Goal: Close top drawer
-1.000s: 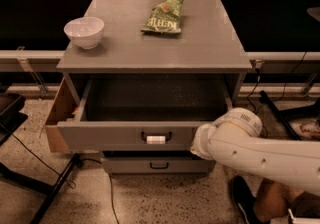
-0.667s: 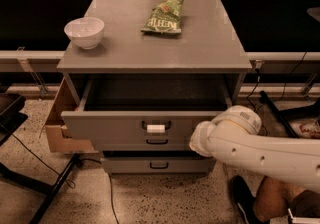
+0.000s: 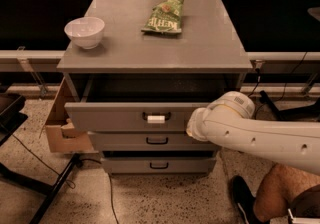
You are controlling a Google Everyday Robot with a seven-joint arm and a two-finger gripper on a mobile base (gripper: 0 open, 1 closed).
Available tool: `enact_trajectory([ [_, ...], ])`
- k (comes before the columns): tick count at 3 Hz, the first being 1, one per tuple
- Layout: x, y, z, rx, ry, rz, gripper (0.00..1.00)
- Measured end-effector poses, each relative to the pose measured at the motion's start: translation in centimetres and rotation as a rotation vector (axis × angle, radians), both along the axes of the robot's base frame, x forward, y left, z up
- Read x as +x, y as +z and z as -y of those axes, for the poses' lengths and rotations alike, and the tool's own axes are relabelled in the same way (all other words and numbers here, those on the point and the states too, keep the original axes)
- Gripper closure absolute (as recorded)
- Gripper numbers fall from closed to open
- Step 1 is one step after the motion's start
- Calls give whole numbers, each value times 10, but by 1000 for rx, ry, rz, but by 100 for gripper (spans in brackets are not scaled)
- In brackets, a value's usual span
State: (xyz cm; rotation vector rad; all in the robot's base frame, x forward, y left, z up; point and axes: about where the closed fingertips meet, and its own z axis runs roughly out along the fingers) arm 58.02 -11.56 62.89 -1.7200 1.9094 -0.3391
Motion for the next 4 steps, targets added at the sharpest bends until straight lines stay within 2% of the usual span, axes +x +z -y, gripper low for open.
enact_trajectory([
  [1,23,5,-5,-16,36,16,100],
  [3,54,10,-11,-39,81,30,100],
  [4,60,11,-13,-44,91,30,100],
])
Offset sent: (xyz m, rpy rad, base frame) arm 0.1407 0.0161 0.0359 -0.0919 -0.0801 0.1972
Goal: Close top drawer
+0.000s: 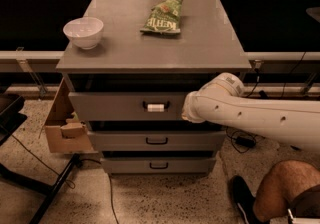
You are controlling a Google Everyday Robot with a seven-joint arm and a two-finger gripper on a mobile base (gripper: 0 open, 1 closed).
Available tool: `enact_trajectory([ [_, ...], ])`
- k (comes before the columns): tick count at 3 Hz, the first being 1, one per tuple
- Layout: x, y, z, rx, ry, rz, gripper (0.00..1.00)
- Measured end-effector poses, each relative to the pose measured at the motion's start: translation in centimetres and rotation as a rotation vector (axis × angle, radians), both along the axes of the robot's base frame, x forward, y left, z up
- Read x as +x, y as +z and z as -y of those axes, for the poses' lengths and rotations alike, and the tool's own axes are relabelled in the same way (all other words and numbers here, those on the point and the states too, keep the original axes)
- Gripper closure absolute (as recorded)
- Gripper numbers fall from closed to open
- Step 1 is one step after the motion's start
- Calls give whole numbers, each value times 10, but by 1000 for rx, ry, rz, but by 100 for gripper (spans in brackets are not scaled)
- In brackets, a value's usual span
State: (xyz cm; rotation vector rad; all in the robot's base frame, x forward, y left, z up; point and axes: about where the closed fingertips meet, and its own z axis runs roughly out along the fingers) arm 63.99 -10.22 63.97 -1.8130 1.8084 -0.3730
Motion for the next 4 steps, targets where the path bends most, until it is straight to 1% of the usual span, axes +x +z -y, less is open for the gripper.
enact_trajectory([
  [1,22,0,-7,-34,47,-21,100],
  [2,22,0,-7,-34,47,-21,100],
  [3,-5,-6,-9,-29,24,-56,100],
  [4,-61,-7,-6,-45,4,-129,100],
])
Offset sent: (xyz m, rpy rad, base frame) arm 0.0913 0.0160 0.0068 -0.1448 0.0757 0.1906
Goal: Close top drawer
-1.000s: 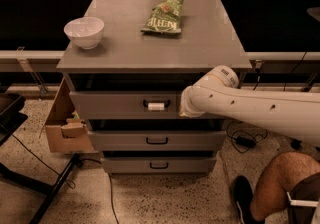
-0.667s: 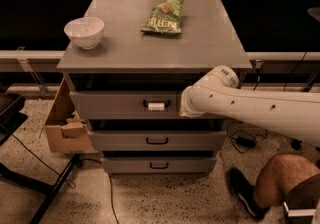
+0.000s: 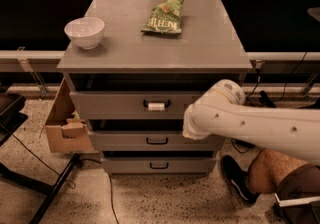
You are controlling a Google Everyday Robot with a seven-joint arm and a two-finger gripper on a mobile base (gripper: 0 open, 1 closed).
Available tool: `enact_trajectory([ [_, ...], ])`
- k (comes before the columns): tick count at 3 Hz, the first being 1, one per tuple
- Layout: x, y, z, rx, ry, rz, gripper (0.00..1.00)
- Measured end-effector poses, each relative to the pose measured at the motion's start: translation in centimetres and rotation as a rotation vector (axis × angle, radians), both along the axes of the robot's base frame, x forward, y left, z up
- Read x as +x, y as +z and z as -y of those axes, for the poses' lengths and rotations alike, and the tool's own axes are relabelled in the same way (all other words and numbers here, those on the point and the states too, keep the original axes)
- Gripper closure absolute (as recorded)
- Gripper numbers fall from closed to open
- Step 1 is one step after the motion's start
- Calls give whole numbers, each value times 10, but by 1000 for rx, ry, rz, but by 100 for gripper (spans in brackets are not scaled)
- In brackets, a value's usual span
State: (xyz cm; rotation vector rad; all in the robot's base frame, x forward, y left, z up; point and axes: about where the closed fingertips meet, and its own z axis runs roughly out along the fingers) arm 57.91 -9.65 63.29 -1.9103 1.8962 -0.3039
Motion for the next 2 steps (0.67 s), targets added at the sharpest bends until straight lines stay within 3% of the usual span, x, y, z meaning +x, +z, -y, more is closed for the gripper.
enact_trajectory([
  [1,-103,58,17,-88,9,-128,100],
  [2,-138,112,34,-127,2,-185,100],
])
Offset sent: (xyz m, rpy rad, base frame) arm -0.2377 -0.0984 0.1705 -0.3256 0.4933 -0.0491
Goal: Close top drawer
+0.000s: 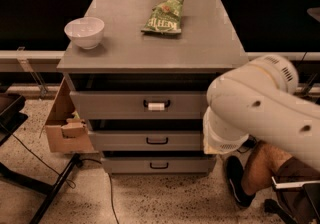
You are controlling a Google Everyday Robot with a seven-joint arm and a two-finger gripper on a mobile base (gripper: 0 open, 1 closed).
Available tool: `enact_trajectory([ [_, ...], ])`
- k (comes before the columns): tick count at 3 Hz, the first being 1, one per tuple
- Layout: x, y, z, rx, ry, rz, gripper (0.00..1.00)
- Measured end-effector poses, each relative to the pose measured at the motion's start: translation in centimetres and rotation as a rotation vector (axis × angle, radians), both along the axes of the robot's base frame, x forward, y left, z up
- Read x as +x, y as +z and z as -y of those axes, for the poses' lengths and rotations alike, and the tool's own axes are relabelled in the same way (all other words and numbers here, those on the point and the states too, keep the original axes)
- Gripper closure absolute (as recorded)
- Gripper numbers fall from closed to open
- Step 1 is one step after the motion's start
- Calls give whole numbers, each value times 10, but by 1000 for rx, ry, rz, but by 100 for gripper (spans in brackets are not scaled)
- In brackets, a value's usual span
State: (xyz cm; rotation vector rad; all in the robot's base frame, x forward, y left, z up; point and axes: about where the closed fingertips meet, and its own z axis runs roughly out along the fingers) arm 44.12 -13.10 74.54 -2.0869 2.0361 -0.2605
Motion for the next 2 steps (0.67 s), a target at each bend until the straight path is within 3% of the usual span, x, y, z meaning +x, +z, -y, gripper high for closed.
enact_trajectory([
  [1,-15,64,64,-81,-192,-31,98],
  [2,-42,100,114,-129,-372,-89,75],
])
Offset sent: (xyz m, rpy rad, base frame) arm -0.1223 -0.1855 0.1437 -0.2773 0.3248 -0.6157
